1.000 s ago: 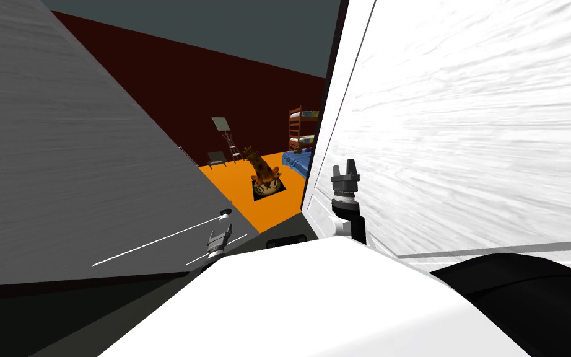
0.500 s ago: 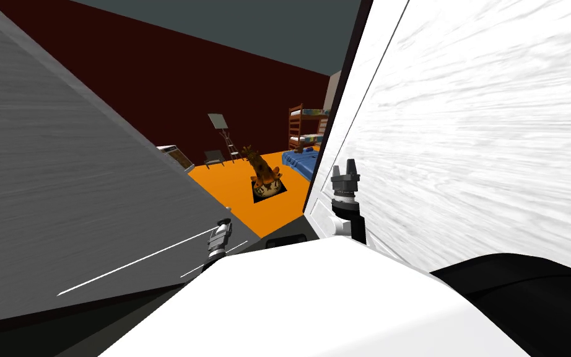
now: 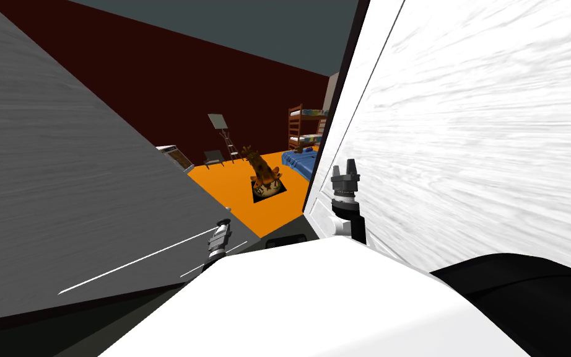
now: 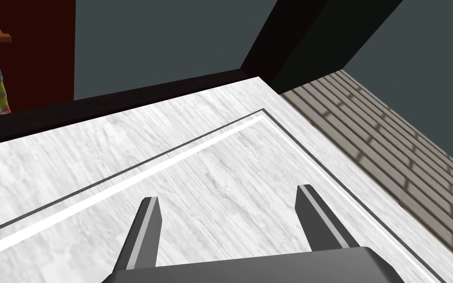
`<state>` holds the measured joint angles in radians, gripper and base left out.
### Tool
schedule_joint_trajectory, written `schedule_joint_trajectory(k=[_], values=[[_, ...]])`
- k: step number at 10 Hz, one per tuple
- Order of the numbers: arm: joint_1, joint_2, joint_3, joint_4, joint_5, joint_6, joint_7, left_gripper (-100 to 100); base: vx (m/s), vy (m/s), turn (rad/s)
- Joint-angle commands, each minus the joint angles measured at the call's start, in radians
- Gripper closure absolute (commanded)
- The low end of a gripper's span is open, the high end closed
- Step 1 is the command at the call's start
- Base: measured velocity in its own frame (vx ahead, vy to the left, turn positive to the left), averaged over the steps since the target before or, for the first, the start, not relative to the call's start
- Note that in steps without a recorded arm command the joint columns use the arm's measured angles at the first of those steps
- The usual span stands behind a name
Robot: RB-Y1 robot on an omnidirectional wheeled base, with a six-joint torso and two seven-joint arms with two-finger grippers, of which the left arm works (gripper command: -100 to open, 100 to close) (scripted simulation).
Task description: Pull the door open
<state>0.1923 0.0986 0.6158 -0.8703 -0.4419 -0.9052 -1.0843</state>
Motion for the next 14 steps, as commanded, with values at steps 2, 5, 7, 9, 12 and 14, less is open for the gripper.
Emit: schedule_joint_trajectory(k=[2, 5, 7, 9, 12, 14], values=[[-0.001, 0.001, -0.006, 0.001, 0.012, 0.001, 0.028, 100, -0.010, 0.004, -0.016], [-0.004, 0.004, -0.021, 0.002, 0.040, 0.003, 0.093, 100, -0.043, 0.012, -0.041], [-0.006, 0.005, -0.030, 0.002, 0.059, 0.004, 0.135, 100, -0.048, 0.011, -0.041], [-0.009, 0.008, -0.043, 0.003, 0.085, 0.005, 0.191, 100, -0.056, 0.008, -0.043], [-0.014, 0.011, -0.064, 0.005, 0.126, 0.008, 0.277, 100, -0.062, 0.015, -0.053], [-0.016, 0.013, -0.073, 0.005, 0.143, 0.009, 0.317, 100, -0.063, 0.014, -0.045]])
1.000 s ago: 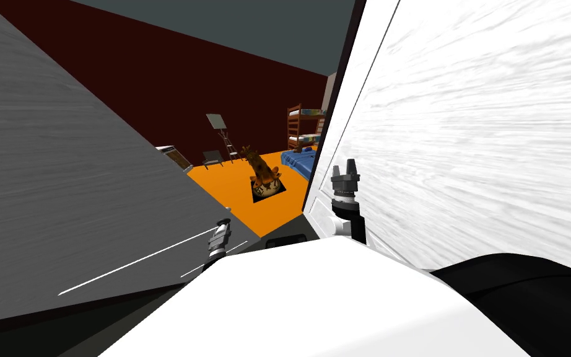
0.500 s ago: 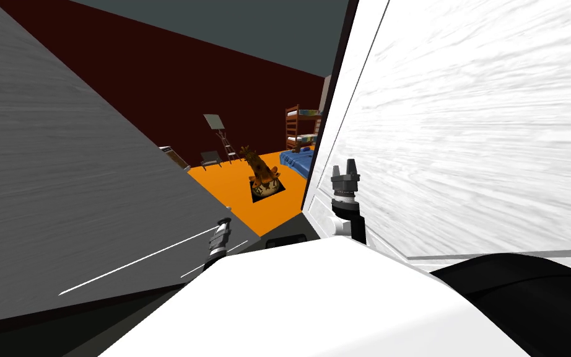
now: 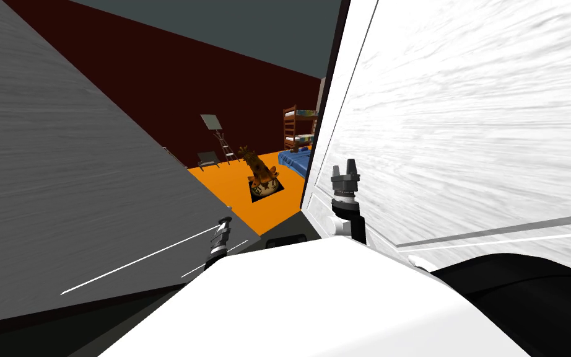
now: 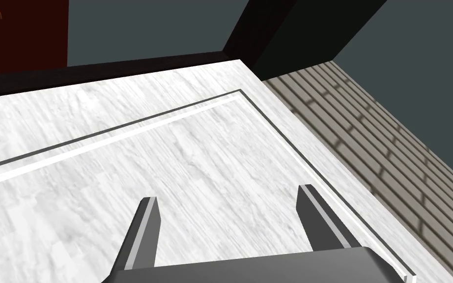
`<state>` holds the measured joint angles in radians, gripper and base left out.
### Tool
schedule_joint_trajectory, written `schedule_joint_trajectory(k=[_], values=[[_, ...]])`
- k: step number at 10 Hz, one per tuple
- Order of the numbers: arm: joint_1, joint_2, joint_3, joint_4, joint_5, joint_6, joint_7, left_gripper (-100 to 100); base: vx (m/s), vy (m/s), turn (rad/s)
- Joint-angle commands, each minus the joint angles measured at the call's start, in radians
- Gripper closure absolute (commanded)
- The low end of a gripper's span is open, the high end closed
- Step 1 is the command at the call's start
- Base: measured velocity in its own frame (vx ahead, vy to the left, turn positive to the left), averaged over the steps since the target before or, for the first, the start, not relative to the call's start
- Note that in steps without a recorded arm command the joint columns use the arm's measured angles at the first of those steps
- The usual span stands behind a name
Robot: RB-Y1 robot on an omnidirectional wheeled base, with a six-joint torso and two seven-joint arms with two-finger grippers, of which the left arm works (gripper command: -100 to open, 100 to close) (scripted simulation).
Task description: Pull the door open
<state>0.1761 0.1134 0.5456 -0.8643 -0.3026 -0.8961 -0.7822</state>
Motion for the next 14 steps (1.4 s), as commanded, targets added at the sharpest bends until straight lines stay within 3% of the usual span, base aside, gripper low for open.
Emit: schedule_joint_trajectory(k=[1, 2, 3, 5, 6, 8, 11, 13, 14], values=[[-0.001, 0.000, -0.011, 0.000, 0.020, 0.001, 0.050, 100, -0.052, 0.004, -0.032], [-0.003, 0.001, -0.020, 0.000, 0.037, 0.002, 0.076, 100, -0.070, 0.004, -0.069], [-0.003, 0.001, -0.020, 0.000, 0.037, 0.002, 0.086, 100, -0.047, 0.015, -0.024], [-0.007, 0.005, -0.038, 0.002, 0.073, 0.004, 0.148, 100, -0.056, 0.021, -0.054], [-0.007, 0.005, -0.038, 0.002, 0.073, 0.004, 0.159, 100, -0.048, 0.012, -0.033], [-0.012, 0.008, -0.058, 0.003, 0.113, 0.006, 0.222, 100, -0.061, 0.011, -0.065], [-0.014, 0.010, -0.068, 0.004, 0.133, 0.008, 0.277, 100, -0.049, 0.011, -0.029], [-0.019, 0.014, -0.090, 0.005, 0.175, 0.010, 0.341, 100, -0.066, 0.019, -0.062], [-0.019, 0.014, -0.090, 0.005, 0.175, 0.010, 0.357, 100, -0.061, 0.012, -0.035]])
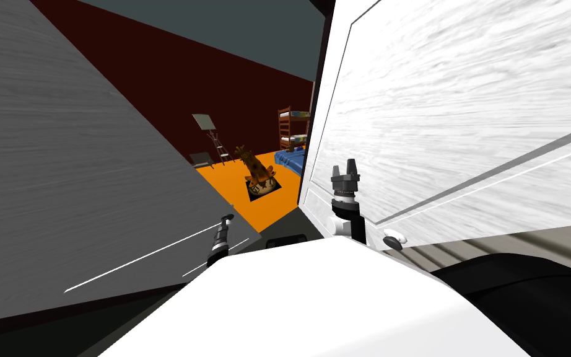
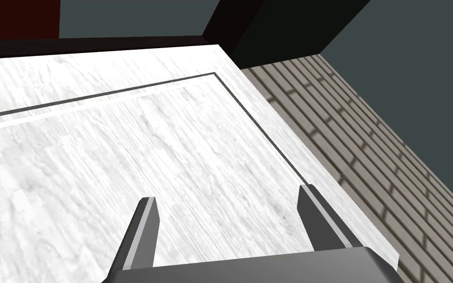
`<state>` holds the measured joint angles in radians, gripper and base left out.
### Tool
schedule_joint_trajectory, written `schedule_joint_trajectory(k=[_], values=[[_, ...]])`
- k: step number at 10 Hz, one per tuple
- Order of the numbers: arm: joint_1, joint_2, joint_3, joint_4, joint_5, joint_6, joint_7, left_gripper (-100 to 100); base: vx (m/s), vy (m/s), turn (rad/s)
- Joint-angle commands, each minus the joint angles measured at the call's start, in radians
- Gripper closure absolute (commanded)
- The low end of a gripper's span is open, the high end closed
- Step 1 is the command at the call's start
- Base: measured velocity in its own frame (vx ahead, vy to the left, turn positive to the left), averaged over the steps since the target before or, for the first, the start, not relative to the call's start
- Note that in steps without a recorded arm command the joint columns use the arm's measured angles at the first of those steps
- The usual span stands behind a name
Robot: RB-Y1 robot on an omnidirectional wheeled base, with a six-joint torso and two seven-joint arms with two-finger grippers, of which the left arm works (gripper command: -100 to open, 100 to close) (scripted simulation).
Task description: Pull the door open
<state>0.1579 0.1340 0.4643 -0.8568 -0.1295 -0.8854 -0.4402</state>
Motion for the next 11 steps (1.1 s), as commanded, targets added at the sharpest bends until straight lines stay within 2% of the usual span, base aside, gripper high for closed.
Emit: schedule_joint_trajectory(k=[1, 2, 3, 4, 6, 7, 8, 9, 10, 11], values=[[-0.003, -0.005, -0.019, -0.002, 0.023, 0.001, 0.050, 100, -0.053, 0.005, -0.045], [-0.003, -0.005, -0.019, -0.002, 0.023, 0.001, 0.056, 100, -0.044, 0.008, -0.025], [-0.005, -0.003, -0.030, -0.001, 0.045, 0.002, 0.095, 100, -0.059, 0.016, -0.057], [-0.005, -0.003, -0.030, -0.001, 0.045, 0.002, 0.097, 100, -0.048, 0.015, -0.031], [-0.010, 0.001, -0.053, 0.001, 0.090, 0.005, 0.163, 100, -0.063, 0.010, -0.071], [-0.010, 0.001, -0.053, 0.001, 0.090, 0.005, 0.179, 100, -0.058, 0.018, -0.024], [-0.013, 0.003, -0.065, 0.001, 0.113, 0.006, 0.213, 100, -0.053, 0.010, -0.040], [-0.013, 0.003, -0.065, 0.001, 0.113, 0.006, 0.220, 100, -0.046, 0.010, -0.032], [-0.016, 0.005, -0.077, 0.002, 0.137, 0.008, 0.257, 100, -0.054, 0.008, -0.049], [-0.016, 0.005, -0.077, 0.002, 0.137, 0.008, 0.262, 100, -0.049, 0.013, -0.037]])
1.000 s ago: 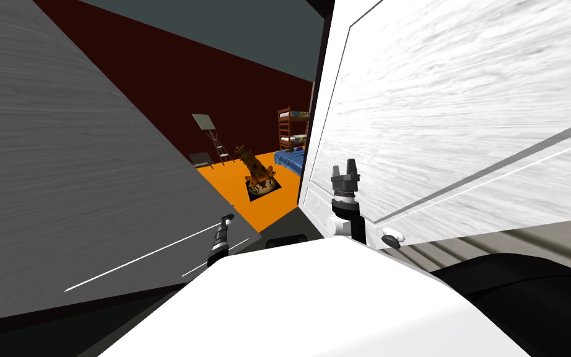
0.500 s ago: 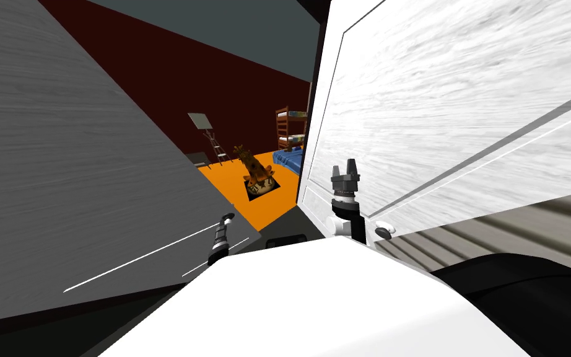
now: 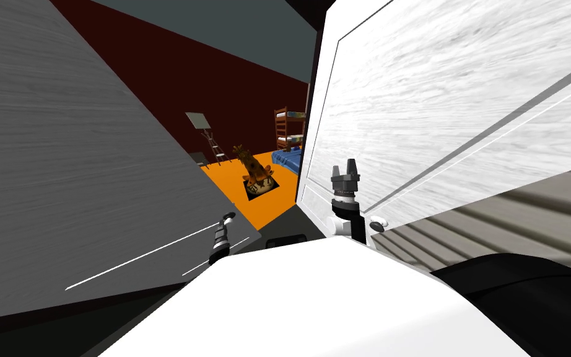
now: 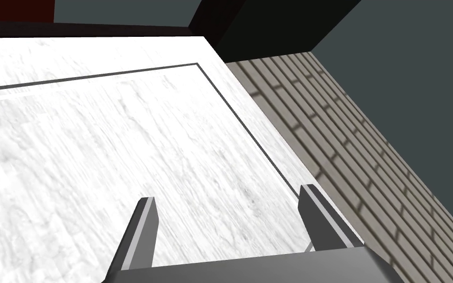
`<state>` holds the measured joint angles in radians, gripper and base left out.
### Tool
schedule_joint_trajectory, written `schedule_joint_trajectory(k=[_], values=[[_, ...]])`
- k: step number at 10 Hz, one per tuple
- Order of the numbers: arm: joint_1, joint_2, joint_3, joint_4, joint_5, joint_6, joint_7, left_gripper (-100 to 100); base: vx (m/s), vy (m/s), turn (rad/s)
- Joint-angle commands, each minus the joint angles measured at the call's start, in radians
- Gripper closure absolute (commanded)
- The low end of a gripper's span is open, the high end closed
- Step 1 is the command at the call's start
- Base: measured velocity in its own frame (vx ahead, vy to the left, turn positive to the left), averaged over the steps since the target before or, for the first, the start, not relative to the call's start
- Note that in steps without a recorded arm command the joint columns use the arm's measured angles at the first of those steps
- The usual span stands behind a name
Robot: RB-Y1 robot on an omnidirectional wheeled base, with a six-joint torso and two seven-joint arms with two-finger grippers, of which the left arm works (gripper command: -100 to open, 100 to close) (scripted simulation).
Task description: Pull the door open
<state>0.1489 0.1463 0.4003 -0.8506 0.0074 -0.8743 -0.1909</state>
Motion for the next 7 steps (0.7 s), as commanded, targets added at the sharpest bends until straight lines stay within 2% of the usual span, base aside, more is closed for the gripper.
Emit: schedule_joint_trajectory(k=[1, 2, 3, 4, 5, 6, 7], values=[[-0.009, -0.005, -0.025, -0.003, 0.023, -0.002, 0.050, 100, -0.063, 0.012, -0.057], [-0.009, -0.005, -0.025, -0.003, 0.023, -0.002, 0.054, 100, -0.049, 0.010, -0.029], [-0.012, -0.003, -0.037, -0.002, 0.046, 0.000, 0.092, 100, -0.043, 0.008, -0.048], [-0.012, -0.003, -0.037, -0.002, 0.046, 0.000, 0.095, 100, -0.040, 0.010, -0.029], [-0.015, -0.001, -0.049, -0.001, 0.070, 0.001, 0.134, 100, -0.052, 0.019, -0.070], [-0.015, -0.001, -0.049, -0.001, 0.070, 0.001, 0.137, 100, -0.052, 0.014, -0.052], [-0.017, 0.002, -0.061, -0.001, 0.094, 0.003, 0.175, 100, -0.058, 0.014, -0.048]])
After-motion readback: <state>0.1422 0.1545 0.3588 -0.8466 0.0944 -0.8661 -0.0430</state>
